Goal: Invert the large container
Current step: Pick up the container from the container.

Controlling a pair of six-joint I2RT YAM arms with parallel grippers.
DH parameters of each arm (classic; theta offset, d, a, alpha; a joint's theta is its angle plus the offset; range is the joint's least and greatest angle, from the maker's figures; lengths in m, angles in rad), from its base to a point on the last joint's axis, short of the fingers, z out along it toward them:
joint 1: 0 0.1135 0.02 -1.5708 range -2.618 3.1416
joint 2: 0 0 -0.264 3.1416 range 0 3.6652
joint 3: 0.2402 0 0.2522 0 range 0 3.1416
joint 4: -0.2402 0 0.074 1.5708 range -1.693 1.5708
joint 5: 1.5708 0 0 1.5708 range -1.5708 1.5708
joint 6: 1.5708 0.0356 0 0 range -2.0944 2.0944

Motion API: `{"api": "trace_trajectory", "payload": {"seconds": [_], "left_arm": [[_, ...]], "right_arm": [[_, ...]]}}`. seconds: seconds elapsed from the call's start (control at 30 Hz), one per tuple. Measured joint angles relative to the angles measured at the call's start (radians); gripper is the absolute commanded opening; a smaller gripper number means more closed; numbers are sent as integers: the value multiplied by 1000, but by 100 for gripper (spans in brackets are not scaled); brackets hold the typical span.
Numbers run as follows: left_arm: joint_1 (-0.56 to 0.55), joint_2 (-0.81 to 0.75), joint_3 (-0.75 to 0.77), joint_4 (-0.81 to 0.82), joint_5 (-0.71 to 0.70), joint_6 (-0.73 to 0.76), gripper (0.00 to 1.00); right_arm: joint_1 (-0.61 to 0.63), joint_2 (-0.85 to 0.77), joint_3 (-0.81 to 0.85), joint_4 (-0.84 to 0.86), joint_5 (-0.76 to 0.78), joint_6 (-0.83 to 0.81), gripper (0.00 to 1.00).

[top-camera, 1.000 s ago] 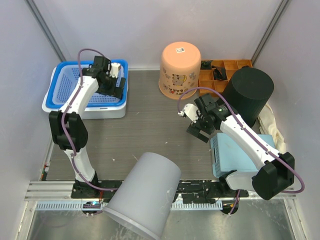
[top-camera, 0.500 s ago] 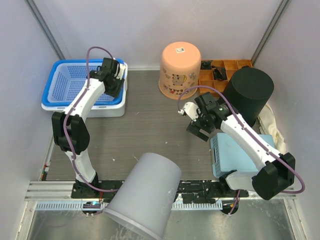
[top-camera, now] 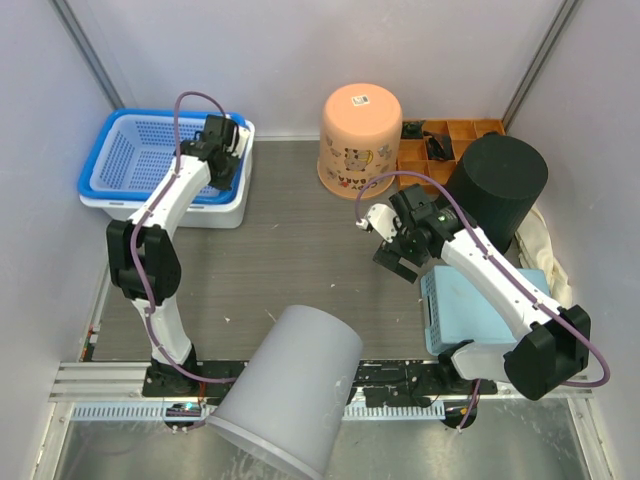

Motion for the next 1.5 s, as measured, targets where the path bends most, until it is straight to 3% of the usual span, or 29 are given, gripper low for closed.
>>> {"api": "trace_trajectory", "payload": {"seconds": [0.4, 0.67, 0.87, 1.1, 1.5], "left_arm": [[12, 2, 75, -125, 65, -6, 0], [21, -19, 272, -312, 117, 29, 0], [24, -108, 360, -359, 132, 56, 0], [27, -152, 356, -417, 210, 63, 0], [39, -238, 124, -372, 288, 55, 0]], "right_arm": [[0, 0, 0, 3, 10, 0, 100], [0, 0, 0, 0, 8, 0, 100], [0, 0, 0, 0, 9, 0, 100], [0, -2, 0, -2, 13, 0, 100], [0, -6, 0, 0, 19, 0, 100]]}}
